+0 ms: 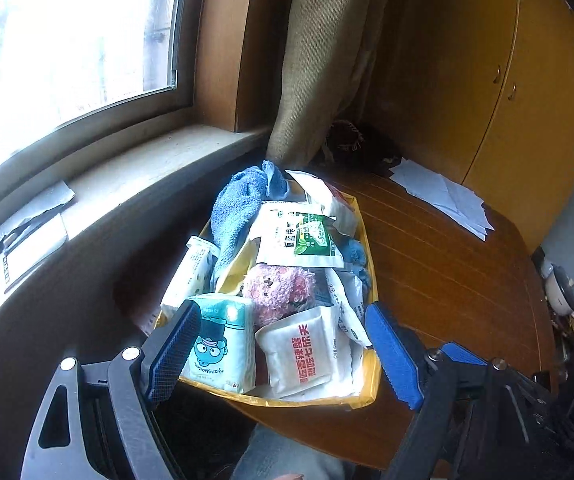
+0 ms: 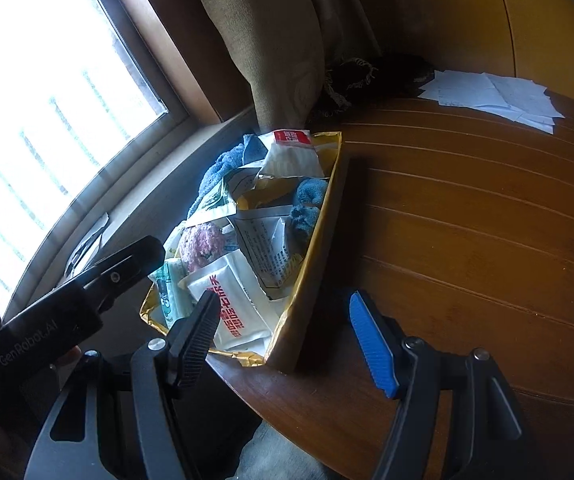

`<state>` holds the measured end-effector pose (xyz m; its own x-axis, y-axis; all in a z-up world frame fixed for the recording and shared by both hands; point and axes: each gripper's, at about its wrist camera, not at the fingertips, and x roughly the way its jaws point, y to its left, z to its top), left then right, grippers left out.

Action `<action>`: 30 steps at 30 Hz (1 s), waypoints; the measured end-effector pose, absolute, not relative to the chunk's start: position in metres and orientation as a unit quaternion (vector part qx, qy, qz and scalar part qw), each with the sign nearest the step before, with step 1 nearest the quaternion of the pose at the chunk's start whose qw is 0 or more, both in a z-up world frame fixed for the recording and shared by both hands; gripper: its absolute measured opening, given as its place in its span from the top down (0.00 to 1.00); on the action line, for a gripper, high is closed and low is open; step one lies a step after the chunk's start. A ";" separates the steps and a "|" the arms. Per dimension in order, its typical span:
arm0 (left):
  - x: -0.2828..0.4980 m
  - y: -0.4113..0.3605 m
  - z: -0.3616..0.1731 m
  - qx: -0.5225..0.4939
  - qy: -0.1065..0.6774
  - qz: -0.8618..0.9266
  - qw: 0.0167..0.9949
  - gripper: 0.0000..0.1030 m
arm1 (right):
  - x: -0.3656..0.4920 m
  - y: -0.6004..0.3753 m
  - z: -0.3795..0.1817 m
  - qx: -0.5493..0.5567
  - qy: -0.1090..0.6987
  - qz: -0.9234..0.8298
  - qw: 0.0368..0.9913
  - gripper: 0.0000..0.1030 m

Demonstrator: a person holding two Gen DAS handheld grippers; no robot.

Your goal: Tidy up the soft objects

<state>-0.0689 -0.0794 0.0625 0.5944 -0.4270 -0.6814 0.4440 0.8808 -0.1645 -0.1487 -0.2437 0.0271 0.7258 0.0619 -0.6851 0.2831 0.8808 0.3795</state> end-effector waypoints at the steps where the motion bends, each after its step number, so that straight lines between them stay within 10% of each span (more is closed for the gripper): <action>1: -0.071 -0.078 0.063 0.012 0.377 -0.244 0.893 0.15 | -0.152 -0.243 0.028 0.237 0.363 -0.061 0.899 0.35; 30: -0.056 -0.050 0.048 0.019 0.382 -0.213 0.899 0.14 | -0.136 -0.242 0.027 0.229 0.368 -0.093 0.896 0.35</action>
